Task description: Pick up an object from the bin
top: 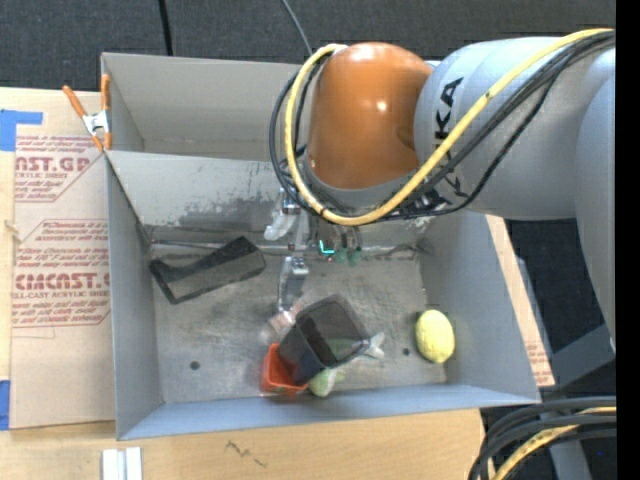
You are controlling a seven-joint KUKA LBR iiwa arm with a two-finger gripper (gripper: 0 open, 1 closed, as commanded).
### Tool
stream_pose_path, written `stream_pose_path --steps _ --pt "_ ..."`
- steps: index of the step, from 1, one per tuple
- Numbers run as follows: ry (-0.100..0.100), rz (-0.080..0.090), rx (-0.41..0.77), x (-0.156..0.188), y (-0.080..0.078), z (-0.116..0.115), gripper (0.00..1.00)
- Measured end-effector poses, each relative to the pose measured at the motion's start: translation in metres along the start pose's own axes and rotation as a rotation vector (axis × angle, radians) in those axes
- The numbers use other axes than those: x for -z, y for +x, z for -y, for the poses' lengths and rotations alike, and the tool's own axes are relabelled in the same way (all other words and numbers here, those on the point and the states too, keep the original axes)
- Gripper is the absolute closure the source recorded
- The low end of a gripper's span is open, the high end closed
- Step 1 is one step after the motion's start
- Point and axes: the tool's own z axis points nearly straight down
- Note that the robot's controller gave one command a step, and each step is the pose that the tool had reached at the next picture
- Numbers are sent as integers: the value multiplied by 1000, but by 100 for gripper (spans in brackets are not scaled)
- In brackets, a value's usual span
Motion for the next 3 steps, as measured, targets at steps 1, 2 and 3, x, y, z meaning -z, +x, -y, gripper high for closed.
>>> stream_pose_path --steps 1,2,3 --pt "-1 8 -2 5 -2 1 100" --pt "-1 8 -2 5 -2 1 100" --pt "-1 11 -9 -29 11 -26 100"
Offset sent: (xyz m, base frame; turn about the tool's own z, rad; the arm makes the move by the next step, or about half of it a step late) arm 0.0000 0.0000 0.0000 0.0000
